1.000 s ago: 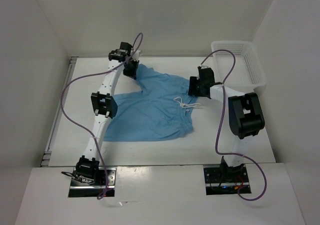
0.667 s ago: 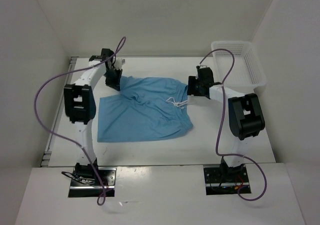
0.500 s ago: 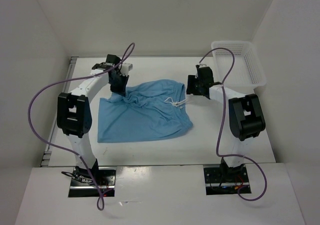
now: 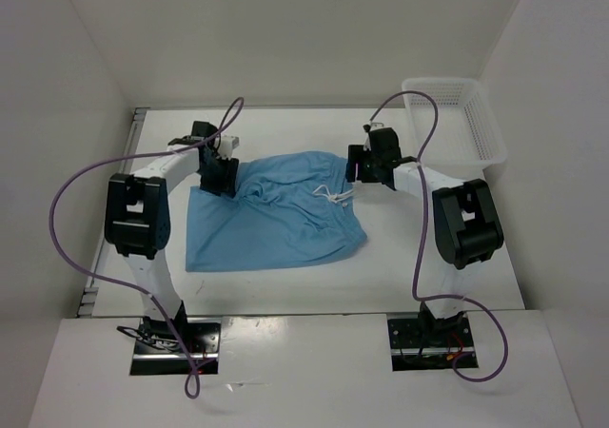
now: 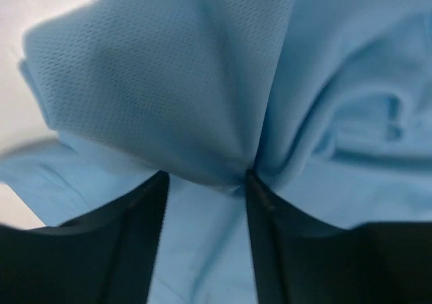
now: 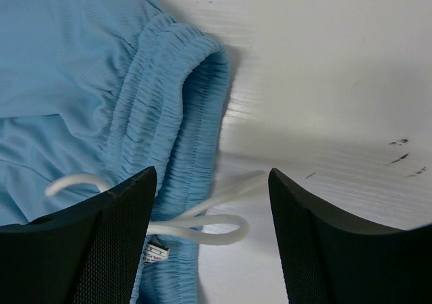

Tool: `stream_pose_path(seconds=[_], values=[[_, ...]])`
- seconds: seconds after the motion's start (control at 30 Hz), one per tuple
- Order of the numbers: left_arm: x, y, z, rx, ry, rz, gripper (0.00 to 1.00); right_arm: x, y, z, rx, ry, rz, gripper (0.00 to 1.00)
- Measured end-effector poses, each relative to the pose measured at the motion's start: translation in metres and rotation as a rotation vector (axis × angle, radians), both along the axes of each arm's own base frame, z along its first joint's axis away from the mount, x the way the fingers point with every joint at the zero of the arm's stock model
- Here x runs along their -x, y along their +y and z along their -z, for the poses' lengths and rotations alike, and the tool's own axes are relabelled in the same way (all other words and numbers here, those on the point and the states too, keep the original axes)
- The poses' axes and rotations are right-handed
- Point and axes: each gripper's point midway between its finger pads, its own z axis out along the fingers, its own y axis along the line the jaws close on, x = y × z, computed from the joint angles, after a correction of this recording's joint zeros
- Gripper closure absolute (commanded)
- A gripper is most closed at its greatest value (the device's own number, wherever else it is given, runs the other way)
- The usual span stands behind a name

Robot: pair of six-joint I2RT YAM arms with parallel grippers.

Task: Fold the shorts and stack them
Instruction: Fold the shorts

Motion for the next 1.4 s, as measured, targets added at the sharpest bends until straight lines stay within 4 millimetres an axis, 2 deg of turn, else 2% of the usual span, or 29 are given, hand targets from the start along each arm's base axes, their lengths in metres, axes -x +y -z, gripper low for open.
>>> stream_pose_path(seconds=[0.07,0.13,0.2,0.3,0.37,0.4,0.47,0.57,0.63,0.73,0.83,0.87,0.9,0.93,1.0,1.03,1.1,1.13,1.17,1.3,1.4], values=[[0.016,-0.004,-0.006,0.021,0.027,0.012,0.33,0.000,0.003,-0.001,-0.007,-0.004,-0.011,0.26],[0.014,-0.006,-0.022,0.043,-0.001,0.017,0.32,-0.003,0.005,-0.006,-0.012,-0.014,-0.014,0.26],[-0.012,-0.002,-0.049,0.059,-0.088,0.004,0.31,-0.012,0.007,-0.017,-0.019,-0.044,-0.013,0.26],[-0.068,0.019,-0.090,0.049,-0.263,-0.046,0.29,-0.033,0.011,-0.040,-0.032,-0.108,-0.007,0.26],[-0.099,0.035,-0.107,0.026,-0.350,-0.082,0.29,-0.050,0.015,-0.051,-0.042,-0.146,-0.002,0.26],[-0.111,0.042,-0.110,0.013,-0.379,-0.099,0.27,-0.056,0.017,-0.053,-0.045,-0.159,0.000,0.26],[-0.122,0.050,-0.098,-0.014,-0.378,-0.121,0.26,-0.062,0.019,-0.048,-0.046,-0.157,0.003,0.26],[-0.123,0.053,-0.056,-0.046,-0.299,-0.132,0.26,-0.063,0.020,-0.024,-0.040,-0.109,0.002,0.26],[-0.117,0.054,-0.023,-0.060,-0.220,-0.134,0.26,-0.062,0.021,-0.005,-0.034,-0.070,0.001,0.26],[-0.102,0.051,0.014,-0.063,-0.112,-0.125,0.26,-0.062,0.023,0.018,-0.027,-0.017,-0.007,0.26],[-0.102,0.044,0.013,-0.043,-0.114,-0.108,0.34,-0.067,0.028,0.027,-0.034,0.002,-0.022,0.26],[-0.102,0.041,0.013,-0.034,-0.112,-0.101,0.40,-0.067,0.029,0.027,-0.036,0.004,-0.029,0.28],[-0.100,0.039,0.014,-0.028,-0.108,-0.100,0.55,-0.067,0.029,0.026,-0.038,0.004,-0.033,0.30],[-0.098,0.036,0.016,-0.021,-0.099,-0.095,0.63,-0.067,0.030,0.026,-0.040,0.005,-0.038,0.42],[-0.095,0.031,0.017,-0.013,-0.091,-0.079,0.76,-0.068,0.033,0.023,-0.044,0.001,-0.053,0.53],[-0.095,0.028,0.017,-0.007,-0.089,-0.073,0.87,-0.068,0.034,0.021,-0.045,0.002,-0.062,0.69],[-0.092,0.024,0.018,0.007,-0.078,-0.063,0.94,-0.072,0.039,0.017,-0.049,-0.003,-0.080,0.85],[-0.091,0.023,0.018,0.013,-0.075,-0.061,0.97,-0.074,0.041,0.015,-0.050,-0.009,-0.087,0.99],[-0.090,0.021,0.018,0.020,-0.072,-0.056,1.00,-0.074,0.043,0.015,-0.049,-0.011,-0.096,1.00],[-0.088,0.017,0.017,0.036,-0.064,-0.046,1.00,-0.073,0.044,0.016,-0.039,-0.007,-0.102,1.00],[-0.093,0.016,0.007,0.041,-0.077,-0.044,1.00,-0.072,0.041,0.015,-0.021,-0.011,-0.104,1.00]])
